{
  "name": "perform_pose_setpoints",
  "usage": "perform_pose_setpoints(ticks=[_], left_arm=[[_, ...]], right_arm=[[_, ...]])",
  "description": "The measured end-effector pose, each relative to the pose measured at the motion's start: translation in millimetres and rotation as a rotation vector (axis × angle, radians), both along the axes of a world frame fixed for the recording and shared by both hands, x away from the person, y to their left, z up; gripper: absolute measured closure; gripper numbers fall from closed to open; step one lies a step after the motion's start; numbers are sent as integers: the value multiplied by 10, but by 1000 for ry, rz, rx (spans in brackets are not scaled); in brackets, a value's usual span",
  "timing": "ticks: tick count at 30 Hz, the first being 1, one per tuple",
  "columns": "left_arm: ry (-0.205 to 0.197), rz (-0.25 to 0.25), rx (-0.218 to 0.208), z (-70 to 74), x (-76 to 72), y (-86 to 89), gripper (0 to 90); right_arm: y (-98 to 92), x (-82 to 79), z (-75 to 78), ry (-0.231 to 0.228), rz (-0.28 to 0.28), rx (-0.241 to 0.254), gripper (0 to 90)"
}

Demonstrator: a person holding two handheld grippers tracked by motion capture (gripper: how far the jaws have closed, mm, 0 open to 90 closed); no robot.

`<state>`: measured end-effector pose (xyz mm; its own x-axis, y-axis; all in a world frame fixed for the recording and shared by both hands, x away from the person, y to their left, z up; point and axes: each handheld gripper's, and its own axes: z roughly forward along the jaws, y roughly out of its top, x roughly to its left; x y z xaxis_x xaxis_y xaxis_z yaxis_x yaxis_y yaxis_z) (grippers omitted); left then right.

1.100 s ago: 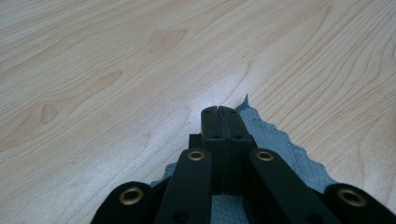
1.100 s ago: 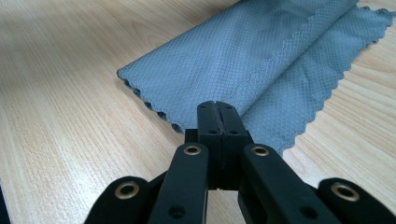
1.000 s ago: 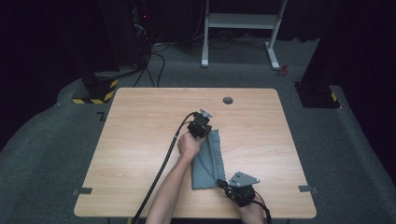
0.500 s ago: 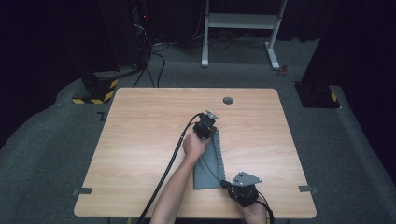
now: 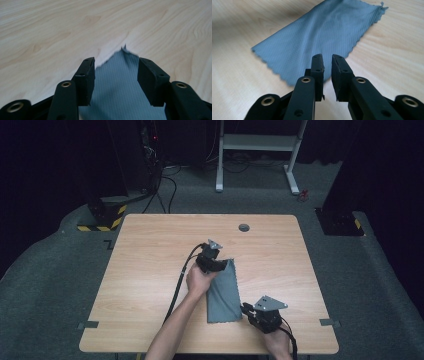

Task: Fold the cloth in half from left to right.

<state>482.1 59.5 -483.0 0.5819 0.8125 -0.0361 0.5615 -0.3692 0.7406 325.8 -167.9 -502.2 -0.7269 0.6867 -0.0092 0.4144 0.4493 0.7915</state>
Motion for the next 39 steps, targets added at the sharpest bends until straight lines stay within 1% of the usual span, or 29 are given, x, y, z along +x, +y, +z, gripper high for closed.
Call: perform_pose_setpoints(ticks=[2,3,5,7,9,11,13,14,15,16,17,18,19,20,21,23,24,25,27,28,29,30,31,33,35,36,37,38,39], left_arm=[[0,-11,21,-43,-138,78,474],[6,-22,31,-67,-199,107,473],[17,-31,41,-115,-316,153,462],[11,-46,53,-132,-434,184,455],[12,-55,26,-147,-574,212,449],[14,-68,37,-185,-704,221,439],[20,-74,54,-260,-811,232,436],[28,-77,71,-298,-845,246,432],[27,-76,68,-333,-876,263,430],[17,-73,54,-346,-905,292,429],[16,-71,58,-343,-927,314,425],[4,-76,66,-337,-950,333,422],[-3,-81,78,-330,-977,344,421],[-16,-81,114,-327,-999,348,419],[-30,-85,127,-325,-1017,362,405],[-20,-68,120,-325,-1025,407,403],[-10,-58,110,-323,-1030,427,404],[-2,-50,89,-318,-1050,434,407],[-8,-75,44,-282,-1126,426,407],[-16,-91,35,-259,-1169,413,405],[-10,-102,15,-247,-1211,389,404],[-3,-114,8,-240,-1244,365,402],[-2,-123,19,-238,-1271,336,400],[-10,-131,60,-253,-1312,292,393],[-8,-136,77,-287,-1340,283,390],[-9,-130,98,-313,-1356,283,390],[-26,-126,99,-345,-1393,302,389],[-37,-123,88,-361,-1417,320,398],[-47,-121,74,-377,-1444,344,402]], right_arm=[[54,88,-3,10,8,-11,801],[90,125,-9,6,15,-26,800],[164,199,-34,17,25,-46,796],[221,271,-63,19,31,-69,788],[253,320,-82,22,38,-73,784],[272,370,-124,35,40,-72,777],[283,400,-168,48,36,-92,773],[276,407,-182,53,35,-87,774],[268,416,-179,56,32,-86,773],[263,420,-176,50,28,-95,769],[254,425,-176,46,28,-101,768],[240,435,-177,53,33,-94,769],[231,444,-181,56,35,-85,769],[230,446,-180,56,35,-86,768],[231,445,-180,52,35,-90,764],[222,448,-183,50,39,-87,764],[219,450,-184,53,37,-83,761],[220,451,-183,51,32,-85,745],[225,448,-182,44,21,-90,723],[224,441,-180,42,16,-94,716],[222,430,-176,47,15,-90,711],[216,415,-171,46,24,-76,708],[211,390,-158,40,32,-68,704],[207,341,-138,26,47,-64,688],[202,328,-137,29,59,-76,671],[196,330,-144,38,60,-83,668],[187,338,-158,45,57,-94,669],[161,352,-179,51,53,-94,663],[137,365,-187,62,53,-77,661]])
